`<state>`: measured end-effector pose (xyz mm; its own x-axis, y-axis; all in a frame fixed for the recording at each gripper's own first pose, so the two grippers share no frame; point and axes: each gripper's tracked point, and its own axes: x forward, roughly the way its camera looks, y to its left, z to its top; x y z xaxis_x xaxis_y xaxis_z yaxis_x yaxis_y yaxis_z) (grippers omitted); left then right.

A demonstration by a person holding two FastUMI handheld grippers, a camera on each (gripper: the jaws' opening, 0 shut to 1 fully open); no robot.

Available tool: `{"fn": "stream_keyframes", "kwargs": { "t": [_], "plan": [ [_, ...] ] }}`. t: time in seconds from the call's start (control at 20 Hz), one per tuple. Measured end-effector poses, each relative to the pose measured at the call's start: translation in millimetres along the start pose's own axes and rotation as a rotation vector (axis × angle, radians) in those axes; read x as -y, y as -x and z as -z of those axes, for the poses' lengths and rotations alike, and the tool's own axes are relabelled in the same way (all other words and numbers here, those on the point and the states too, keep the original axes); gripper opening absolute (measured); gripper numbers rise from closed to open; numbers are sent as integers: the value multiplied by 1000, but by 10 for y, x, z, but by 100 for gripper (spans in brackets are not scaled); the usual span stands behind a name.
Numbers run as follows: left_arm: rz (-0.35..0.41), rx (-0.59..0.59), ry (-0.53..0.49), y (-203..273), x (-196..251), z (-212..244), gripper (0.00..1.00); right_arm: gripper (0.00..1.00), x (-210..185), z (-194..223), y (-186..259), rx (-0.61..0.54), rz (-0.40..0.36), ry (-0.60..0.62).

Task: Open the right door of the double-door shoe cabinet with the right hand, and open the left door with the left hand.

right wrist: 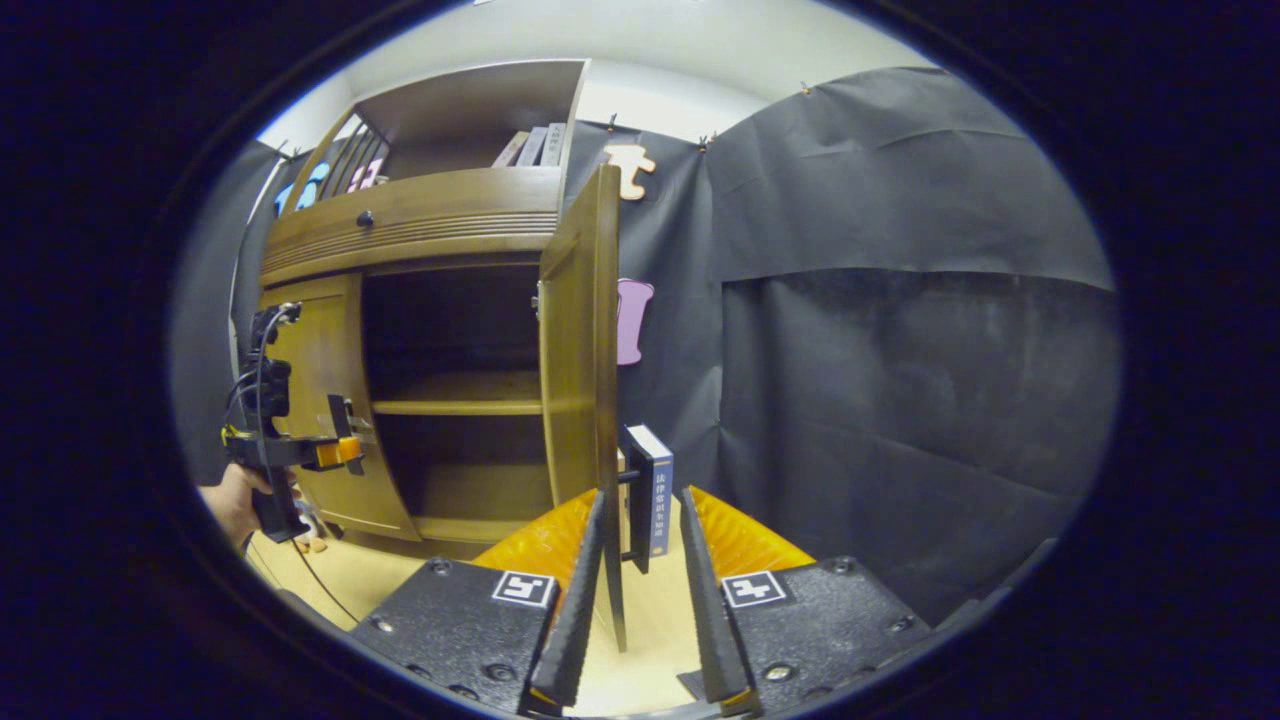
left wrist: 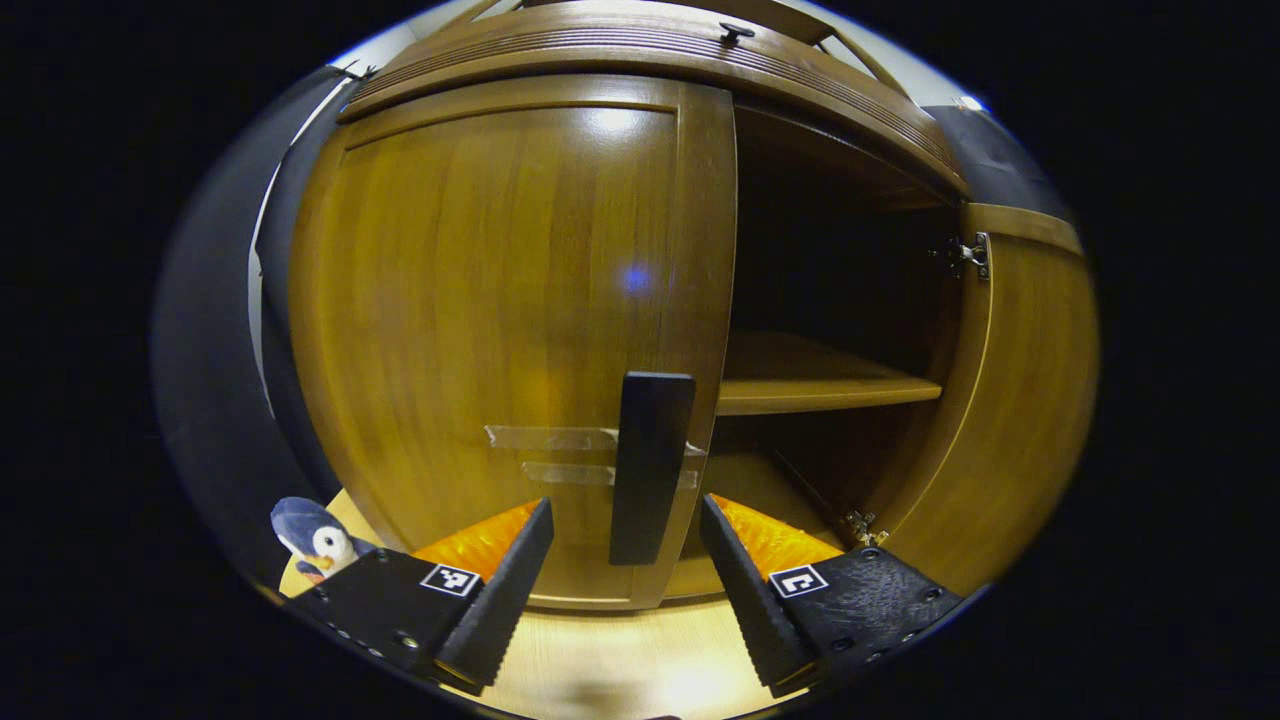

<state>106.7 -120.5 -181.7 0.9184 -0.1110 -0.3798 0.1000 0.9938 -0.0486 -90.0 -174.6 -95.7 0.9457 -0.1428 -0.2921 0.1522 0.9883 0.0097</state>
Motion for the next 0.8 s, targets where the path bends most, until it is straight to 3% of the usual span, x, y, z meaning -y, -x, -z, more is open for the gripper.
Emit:
{"fn": "stream_keyframes", "kwargs": {
  "t": [0.05, 0.1, 0.15, 0.2, 0.25, 0.35, 0.45, 0.5, 0.6, 0.65, 0.8],
  "plan": [
    [-7, 7, -14, -46, -2, -2, 84, 55, -24, -10, 18, 2, -4, 2],
    [-9, 10, -27, -119, 11, -3, 84, 56, -51, -16, 23, 4, -8, 1],
    [-7, 13, -34, -165, 29, -17, 79, 61, -69, -15, 28, 6, -9, -2],
    [-12, 20, -43, -209, 17, -34, 65, 61, -81, -5, 30, 5, -10, -3],
    [-13, 31, -50, -237, 17, -59, 67, 62, -95, 1, 35, 5, -8, -4],
    [-4, 41, -51, -236, 43, -73, 58, 60, -116, 26, 45, 2, -7, -4],
    [10, 50, -75, -261, 31, -65, 63, 60, -124, 46, 55, -5, -9, -4],
    [30, 52, -69, -254, 66, -72, 50, 60, -144, 59, 46, -9, -11, -2],
    [31, 52, -67, -238, 59, -67, 44, 60, -198, 46, 45, -7, -22, 3],
    [30, 54, -66, -260, 51, -60, 31, 60, -231, 37, 31, -7, -28, 8],
    [26, 49, -67, -248, 36, -46, 31, 62, -318, 52, 2, -11, -53, 15]
  ]
}}
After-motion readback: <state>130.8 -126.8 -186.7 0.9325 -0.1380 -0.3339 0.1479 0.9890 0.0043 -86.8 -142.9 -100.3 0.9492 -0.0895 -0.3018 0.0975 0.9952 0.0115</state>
